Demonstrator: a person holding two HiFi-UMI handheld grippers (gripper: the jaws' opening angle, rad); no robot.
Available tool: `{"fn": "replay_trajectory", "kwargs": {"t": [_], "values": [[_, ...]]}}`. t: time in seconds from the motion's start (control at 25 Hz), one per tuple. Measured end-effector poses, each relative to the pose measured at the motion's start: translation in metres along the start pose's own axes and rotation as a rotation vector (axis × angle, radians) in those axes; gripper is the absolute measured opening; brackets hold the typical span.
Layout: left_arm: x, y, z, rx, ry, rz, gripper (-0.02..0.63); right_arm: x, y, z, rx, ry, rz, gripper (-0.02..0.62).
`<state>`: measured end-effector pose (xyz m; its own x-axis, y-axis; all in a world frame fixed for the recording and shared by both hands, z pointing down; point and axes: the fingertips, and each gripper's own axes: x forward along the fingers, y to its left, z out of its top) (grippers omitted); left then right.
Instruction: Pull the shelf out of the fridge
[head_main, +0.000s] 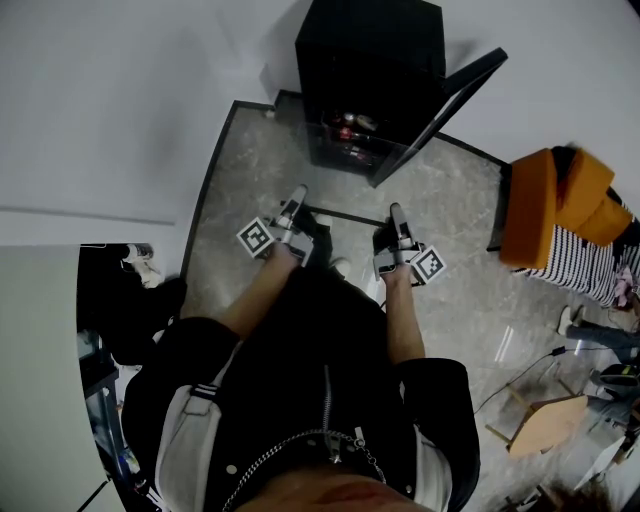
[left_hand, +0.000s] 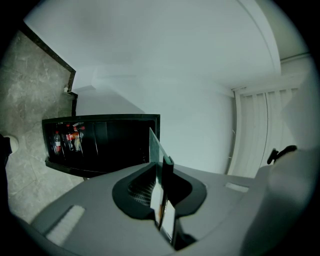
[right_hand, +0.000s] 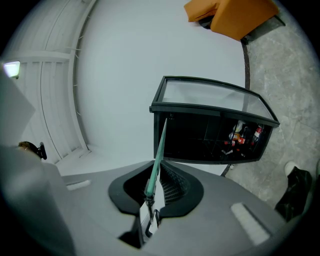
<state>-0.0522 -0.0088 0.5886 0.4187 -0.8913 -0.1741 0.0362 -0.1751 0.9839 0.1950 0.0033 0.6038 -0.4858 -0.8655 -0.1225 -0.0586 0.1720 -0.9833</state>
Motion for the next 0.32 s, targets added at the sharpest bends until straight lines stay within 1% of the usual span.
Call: {"fn": "replay_trajectory", "kwargs": {"t": [0.32], "values": [[-0.0008, 0.0016, -0.0001, -0.011, -0.003, 0.01, 0.028, 0.0001, 0.0005, -0.0017, 0.008, -0.001, -0.001, 0.025]]}}
